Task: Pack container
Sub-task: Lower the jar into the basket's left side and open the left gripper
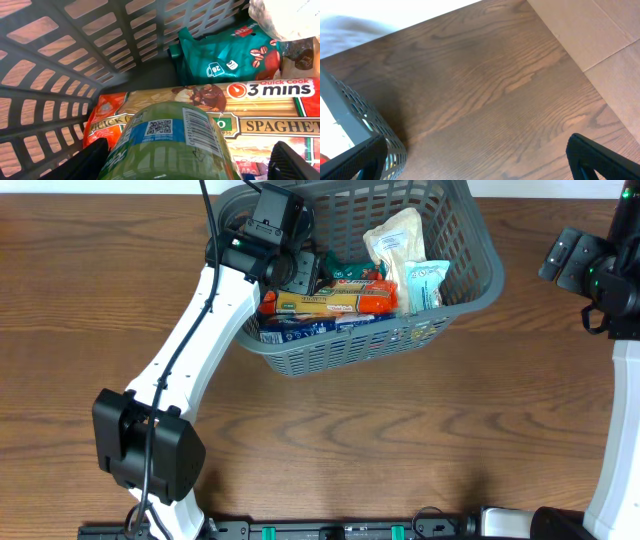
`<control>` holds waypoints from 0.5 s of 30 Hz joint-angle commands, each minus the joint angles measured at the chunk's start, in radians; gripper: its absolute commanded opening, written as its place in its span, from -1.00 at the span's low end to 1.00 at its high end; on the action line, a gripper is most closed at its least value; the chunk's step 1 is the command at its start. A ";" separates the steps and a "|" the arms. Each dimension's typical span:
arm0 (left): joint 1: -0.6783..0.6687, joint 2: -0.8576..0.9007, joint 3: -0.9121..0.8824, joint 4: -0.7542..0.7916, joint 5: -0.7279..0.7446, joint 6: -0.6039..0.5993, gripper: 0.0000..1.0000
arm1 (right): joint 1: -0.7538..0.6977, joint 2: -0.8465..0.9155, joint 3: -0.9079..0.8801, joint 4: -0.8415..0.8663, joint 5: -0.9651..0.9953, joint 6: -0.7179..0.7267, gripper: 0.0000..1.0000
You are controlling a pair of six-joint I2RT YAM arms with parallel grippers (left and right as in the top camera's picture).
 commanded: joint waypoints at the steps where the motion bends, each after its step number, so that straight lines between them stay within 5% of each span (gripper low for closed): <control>1: -0.003 -0.017 0.012 0.003 0.007 0.009 -0.83 | -0.004 -0.001 0.005 -0.001 0.017 0.013 0.99; 5: -0.003 -0.017 0.012 0.000 0.007 0.009 0.65 | -0.004 -0.001 0.005 -0.001 0.017 0.013 0.98; 7: -0.003 -0.017 0.012 -0.006 0.008 0.009 0.93 | -0.004 -0.001 0.005 -0.001 0.017 0.013 0.99; 15: -0.003 -0.050 0.014 0.016 0.011 0.009 0.97 | -0.004 -0.001 0.005 -0.001 0.017 0.013 0.99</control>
